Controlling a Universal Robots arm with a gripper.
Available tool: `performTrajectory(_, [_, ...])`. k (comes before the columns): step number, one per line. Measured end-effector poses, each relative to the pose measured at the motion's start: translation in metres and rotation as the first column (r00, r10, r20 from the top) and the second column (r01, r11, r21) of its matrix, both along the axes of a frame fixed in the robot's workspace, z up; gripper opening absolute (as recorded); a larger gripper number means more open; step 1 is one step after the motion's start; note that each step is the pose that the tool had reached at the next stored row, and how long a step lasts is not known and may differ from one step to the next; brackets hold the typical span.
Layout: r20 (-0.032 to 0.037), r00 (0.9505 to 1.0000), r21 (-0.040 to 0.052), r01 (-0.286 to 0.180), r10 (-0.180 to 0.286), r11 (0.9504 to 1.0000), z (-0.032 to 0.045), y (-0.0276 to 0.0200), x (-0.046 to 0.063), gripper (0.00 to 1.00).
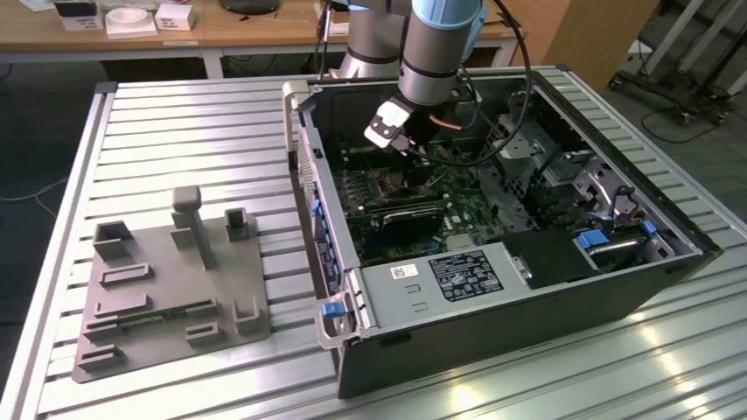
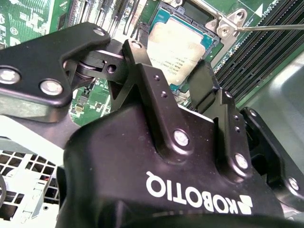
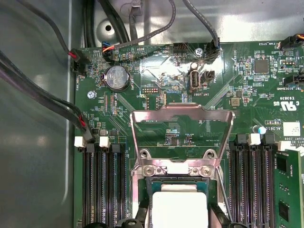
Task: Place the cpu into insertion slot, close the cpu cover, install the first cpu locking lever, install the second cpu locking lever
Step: 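Place the cpu into insertion slot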
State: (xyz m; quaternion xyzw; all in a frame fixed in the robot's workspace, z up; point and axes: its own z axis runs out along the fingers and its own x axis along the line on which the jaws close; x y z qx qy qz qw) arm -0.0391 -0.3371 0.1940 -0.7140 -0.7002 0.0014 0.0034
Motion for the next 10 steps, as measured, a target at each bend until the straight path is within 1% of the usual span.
performTrajectory(10, [0.0000, 1.0000, 0.0000, 0.000, 0.000, 1.0000, 0.0000, 0.0000, 0.0003, 0.59])
